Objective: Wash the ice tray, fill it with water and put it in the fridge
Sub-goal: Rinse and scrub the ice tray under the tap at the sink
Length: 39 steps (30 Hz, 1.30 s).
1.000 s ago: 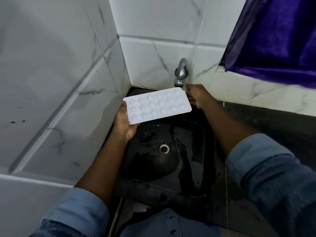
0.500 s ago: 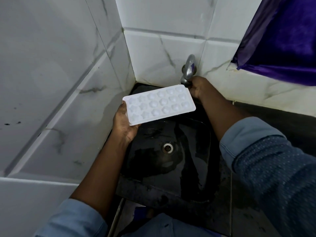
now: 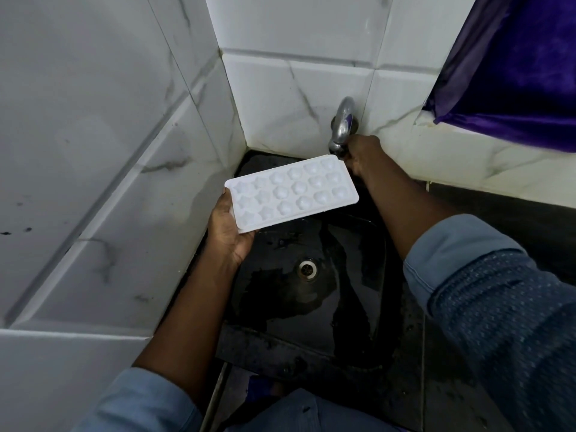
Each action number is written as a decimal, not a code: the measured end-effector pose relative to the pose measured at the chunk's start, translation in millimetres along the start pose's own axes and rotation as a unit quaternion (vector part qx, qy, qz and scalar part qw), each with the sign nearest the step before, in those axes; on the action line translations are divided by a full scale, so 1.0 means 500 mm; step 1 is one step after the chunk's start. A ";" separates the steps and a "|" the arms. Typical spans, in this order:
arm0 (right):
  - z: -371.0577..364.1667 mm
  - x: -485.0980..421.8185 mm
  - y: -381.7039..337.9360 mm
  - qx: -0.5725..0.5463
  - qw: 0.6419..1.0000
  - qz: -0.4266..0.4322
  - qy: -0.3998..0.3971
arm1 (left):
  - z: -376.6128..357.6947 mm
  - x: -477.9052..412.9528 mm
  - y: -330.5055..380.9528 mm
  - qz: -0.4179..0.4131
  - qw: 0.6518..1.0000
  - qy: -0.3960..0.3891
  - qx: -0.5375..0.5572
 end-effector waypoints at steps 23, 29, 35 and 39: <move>0.013 0.033 -0.012 0.057 0.998 0.014 -0.011 | -0.008 0.010 -0.002 -0.006 1.000 0.004 -0.018; 0.079 0.085 -0.003 0.094 0.995 -0.005 -0.036 | -0.011 0.007 -0.014 0.003 1.000 0.009 -0.021; 0.143 0.159 0.049 0.161 0.985 -0.008 -0.052 | -0.022 0.001 -0.020 0.014 1.000 -0.009 -0.016; 0.173 0.188 0.072 0.167 0.985 0.007 -0.038 | -0.030 -0.007 -0.024 0.020 0.999 -0.005 -0.026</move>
Point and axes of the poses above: each hand's wrist, its own x-axis away from the middle knuckle, its own z-axis out of the back of the hand, y = z × x, the point moved 4 cm from there along -x, towards the middle knuckle, and after that the axes turned 7 degrees about z, right-handed, at the moved point
